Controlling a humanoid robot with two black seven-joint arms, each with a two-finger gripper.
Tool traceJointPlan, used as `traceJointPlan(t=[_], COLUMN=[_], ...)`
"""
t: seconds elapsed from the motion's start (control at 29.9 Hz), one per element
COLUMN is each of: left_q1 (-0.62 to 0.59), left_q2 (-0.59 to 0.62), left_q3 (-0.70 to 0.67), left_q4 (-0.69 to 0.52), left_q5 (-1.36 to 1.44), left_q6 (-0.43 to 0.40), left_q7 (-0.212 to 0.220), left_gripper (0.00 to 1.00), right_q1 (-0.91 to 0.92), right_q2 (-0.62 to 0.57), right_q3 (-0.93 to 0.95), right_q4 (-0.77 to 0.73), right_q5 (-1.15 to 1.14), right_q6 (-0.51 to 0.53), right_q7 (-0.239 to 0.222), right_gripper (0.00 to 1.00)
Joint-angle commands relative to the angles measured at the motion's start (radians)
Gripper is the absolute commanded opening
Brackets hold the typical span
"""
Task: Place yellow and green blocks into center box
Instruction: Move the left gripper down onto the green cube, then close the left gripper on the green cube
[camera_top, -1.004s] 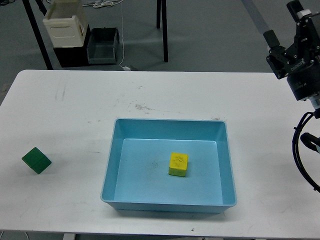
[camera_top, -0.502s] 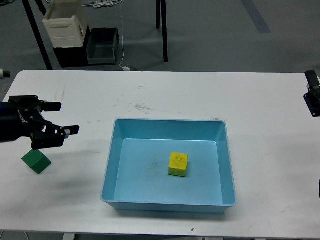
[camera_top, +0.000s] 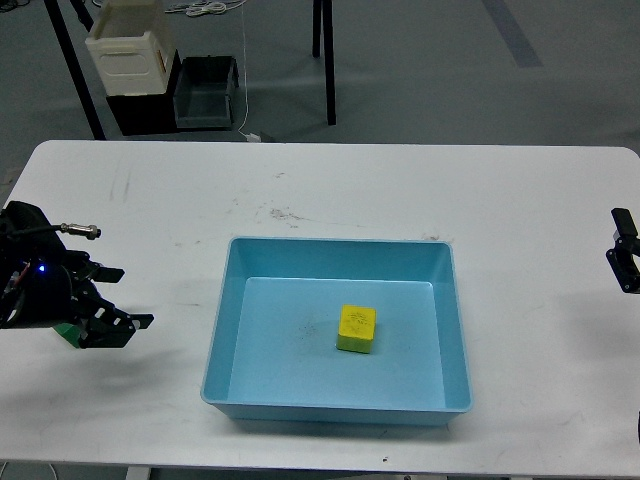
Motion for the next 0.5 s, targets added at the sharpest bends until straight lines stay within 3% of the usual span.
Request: traceJointPlan(t=[0.0, 0.47], left_q1=[-0.037, -0.098], left_q2=[-0.001, -0.013], left_q3=[0.059, 0.162], left_q4=[0.051, 0.189], left_q5=[0.02, 0.021], left_q6=[-0.002, -0.004], left_q7=[0.0, 0.0], left_gripper=[0.95, 0.97], right_q1=[-0.011, -0.019], right_q2=[0.001, 0.002], right_q3=[-0.001, -0.004], right_q4=[0.0, 0.001], right_q5=[0.002, 0.002], right_q6=[0.0, 0.0], right_q7=[0.001, 0.002], right_gripper=[1.0, 1.0])
